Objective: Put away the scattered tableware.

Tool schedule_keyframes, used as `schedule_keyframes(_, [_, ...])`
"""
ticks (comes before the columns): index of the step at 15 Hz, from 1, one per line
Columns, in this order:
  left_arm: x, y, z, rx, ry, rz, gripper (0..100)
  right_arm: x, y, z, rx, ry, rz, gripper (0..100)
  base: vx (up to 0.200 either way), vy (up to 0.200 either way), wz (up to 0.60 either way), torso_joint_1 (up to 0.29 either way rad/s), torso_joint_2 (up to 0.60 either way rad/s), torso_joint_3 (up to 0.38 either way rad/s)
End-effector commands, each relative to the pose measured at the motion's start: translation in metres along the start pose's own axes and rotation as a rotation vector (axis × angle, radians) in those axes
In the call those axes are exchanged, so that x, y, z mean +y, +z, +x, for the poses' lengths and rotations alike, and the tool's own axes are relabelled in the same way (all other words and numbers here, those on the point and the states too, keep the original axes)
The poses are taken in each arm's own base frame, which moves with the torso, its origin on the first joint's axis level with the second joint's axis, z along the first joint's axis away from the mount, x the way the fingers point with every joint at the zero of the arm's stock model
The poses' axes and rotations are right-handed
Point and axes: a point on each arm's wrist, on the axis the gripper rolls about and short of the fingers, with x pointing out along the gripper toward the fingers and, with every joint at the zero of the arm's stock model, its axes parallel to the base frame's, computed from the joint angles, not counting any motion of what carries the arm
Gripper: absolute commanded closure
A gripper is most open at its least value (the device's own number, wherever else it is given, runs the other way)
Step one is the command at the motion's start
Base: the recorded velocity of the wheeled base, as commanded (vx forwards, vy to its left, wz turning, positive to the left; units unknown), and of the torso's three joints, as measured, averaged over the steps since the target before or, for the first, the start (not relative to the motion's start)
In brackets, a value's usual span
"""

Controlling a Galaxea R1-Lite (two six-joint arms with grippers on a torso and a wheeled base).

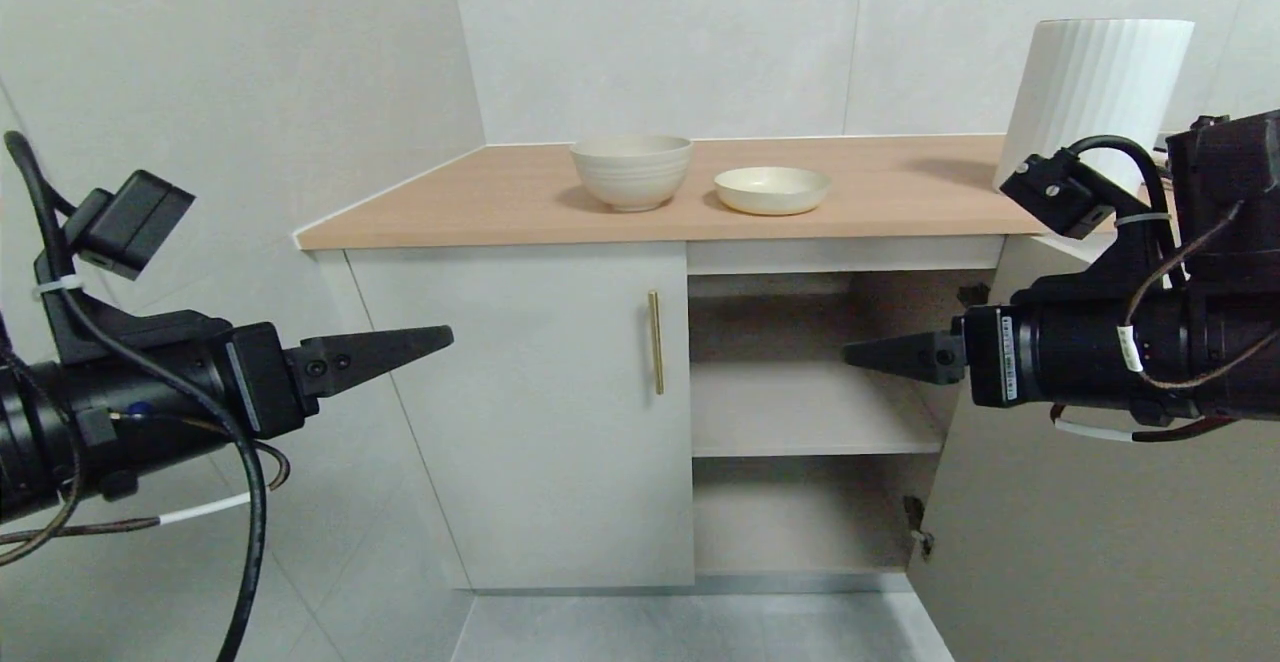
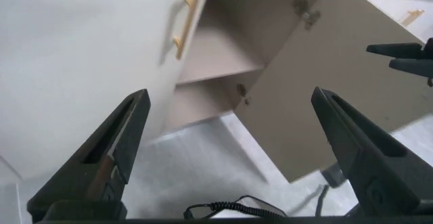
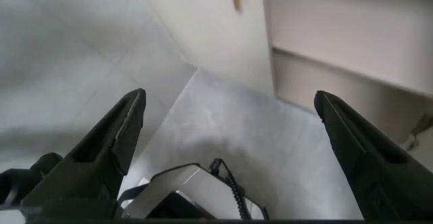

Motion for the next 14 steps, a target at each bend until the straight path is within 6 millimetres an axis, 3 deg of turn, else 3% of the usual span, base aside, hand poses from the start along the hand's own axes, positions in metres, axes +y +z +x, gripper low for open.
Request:
schedule_keyframes(1, [0.000, 0.000, 0.000, -0.001, 0.000, 0.000, 0, 0.001, 0.001, -0.003, -0.007, 0.003, -0.001, 0, 0.200, 0.000, 0.00, 0.002, 0.00, 0.002])
schedule_keyframes(10, [0.001, 0.000, 0.002, 0.002, 0.001, -0.002, 0, 0.001, -0.011, -0.001, 0.031, 0.024, -0.036, 0, 0.200, 0.000, 0.00, 0.006, 0.00, 0.000])
schedule_keyframes(14, [-0.002, 0.002, -0.003, -0.014, -0.004, 0.004, 0, 0.002, -0.014, -0.011, 0.026, 0.051, -0.085, 0, 0.000, 0.000, 0.00, 0.000, 0.00, 0.000])
